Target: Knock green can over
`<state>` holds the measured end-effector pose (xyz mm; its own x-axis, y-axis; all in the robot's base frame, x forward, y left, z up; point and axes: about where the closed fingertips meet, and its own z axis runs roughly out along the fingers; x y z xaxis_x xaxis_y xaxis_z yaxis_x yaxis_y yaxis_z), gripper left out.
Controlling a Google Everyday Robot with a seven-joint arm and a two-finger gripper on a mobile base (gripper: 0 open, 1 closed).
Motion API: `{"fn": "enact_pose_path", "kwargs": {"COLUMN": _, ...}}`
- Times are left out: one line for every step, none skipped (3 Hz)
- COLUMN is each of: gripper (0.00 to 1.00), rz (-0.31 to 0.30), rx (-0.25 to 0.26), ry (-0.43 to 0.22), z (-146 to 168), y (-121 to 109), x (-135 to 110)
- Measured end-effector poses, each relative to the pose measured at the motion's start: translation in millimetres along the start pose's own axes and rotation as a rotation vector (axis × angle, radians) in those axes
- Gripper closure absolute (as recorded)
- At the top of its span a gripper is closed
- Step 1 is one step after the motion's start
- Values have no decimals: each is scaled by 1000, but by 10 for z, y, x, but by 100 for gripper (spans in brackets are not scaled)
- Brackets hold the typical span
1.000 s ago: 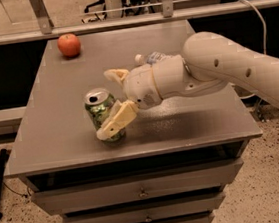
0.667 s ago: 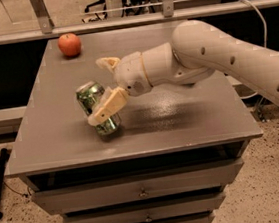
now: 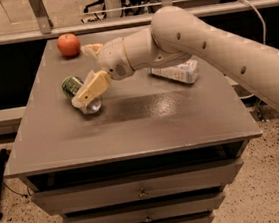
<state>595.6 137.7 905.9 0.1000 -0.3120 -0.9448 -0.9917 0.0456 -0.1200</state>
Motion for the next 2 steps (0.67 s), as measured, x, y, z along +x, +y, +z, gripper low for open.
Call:
{"fn": "enact_pose_path", "kwargs": {"gripper": 0, "rz": 23, "rx": -2, "ry": -3, "z": -21, "y": -17, "x": 51}}
{"fn": "enact_pose_path", "kwargs": {"gripper": 0, "rz": 42, "rx": 7, "ry": 5, "z": -196, "y": 33, "x": 149}}
